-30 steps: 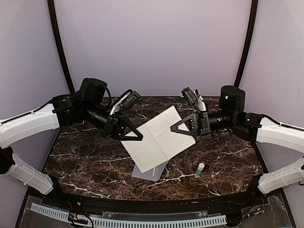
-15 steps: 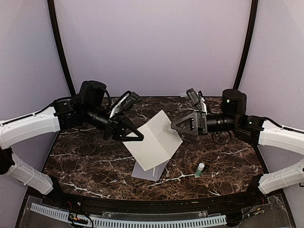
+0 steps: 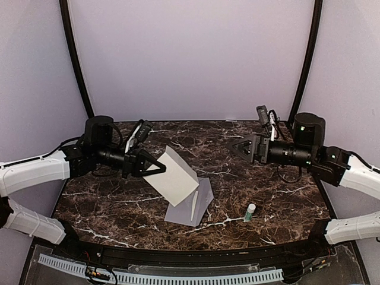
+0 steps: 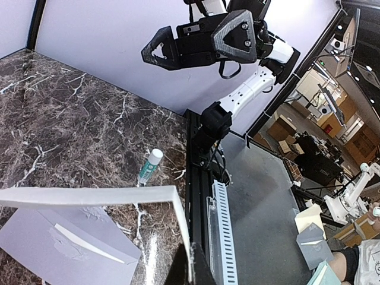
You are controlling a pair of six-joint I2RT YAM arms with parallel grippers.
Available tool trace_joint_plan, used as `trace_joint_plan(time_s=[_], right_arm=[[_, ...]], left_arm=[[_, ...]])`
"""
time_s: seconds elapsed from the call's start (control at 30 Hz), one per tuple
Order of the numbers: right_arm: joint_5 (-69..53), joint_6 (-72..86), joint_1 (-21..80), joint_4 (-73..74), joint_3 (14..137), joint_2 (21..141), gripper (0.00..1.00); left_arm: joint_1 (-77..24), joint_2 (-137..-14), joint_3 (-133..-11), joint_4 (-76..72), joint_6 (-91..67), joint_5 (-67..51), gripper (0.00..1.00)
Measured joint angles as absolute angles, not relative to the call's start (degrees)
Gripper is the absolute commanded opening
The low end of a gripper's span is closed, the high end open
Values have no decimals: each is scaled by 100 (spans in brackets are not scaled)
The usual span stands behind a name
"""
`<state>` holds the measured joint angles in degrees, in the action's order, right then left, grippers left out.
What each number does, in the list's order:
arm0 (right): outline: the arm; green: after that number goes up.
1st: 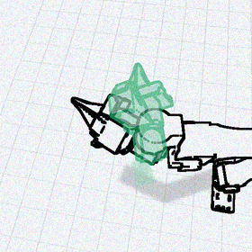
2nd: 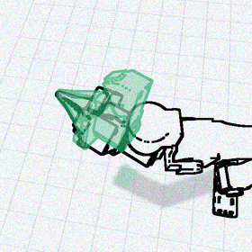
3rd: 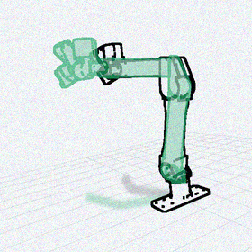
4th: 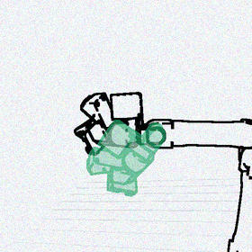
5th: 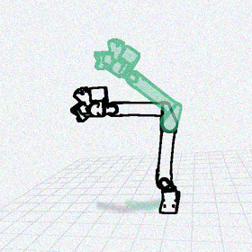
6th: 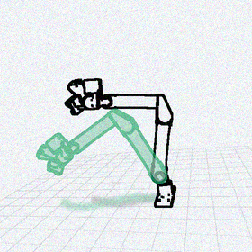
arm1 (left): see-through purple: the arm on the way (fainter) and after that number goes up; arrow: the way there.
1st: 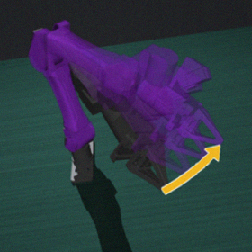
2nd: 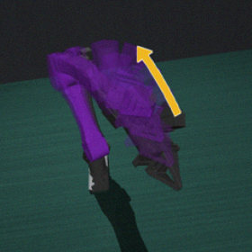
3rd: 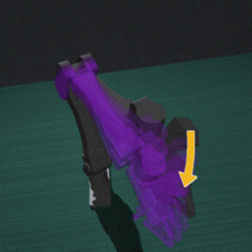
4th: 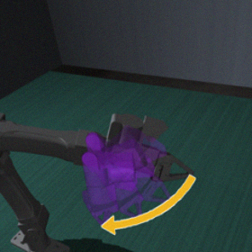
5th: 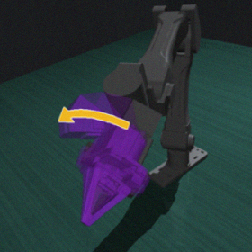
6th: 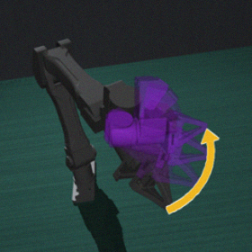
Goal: Place the letter into the envelope and seal it
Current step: Fold the letter.
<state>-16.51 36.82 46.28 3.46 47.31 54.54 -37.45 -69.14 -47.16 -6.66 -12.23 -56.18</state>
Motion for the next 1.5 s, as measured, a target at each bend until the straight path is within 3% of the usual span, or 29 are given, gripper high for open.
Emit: trace_joint_plan(time_s=[0.3,0.43,0.57,0.63,0.87,1.03,1.17,1.5], right_arm=[[-1588,3260,5411,635,4939,5811,82],[-1605,3118,5802,604,4925,5996,72],[-1603,2987,6034,438,4917,6180,54],[-1590,2910,6101,292,4917,6370,51],[-1468,2648,6436,32,5201,7249,53],[-1424,2510,6578,-78,5658,7806,47],[-1352,2445,6678,-152,5828,8121,34],[-1321,2731,6864,-523,5498,8084,28]], left_arm=[[-3745,-6919,-4720,-631,-1079,-5575,0],[-3745,-6919,-4764,-464,-939,-5546,0],[-3745,-6930,-4788,-314,-849,-5603,0],[-3760,-6943,-4788,-283,-812,-5616,0],[-3911,-7063,-4871,-34,-657,-5616,0],[-4051,-7190,-4884,143,-521,-5607,0],[-4132,-7220,-4884,228,-475,-5612,0],[-4276,-7218,-4884,246,-464,-5616,0]])
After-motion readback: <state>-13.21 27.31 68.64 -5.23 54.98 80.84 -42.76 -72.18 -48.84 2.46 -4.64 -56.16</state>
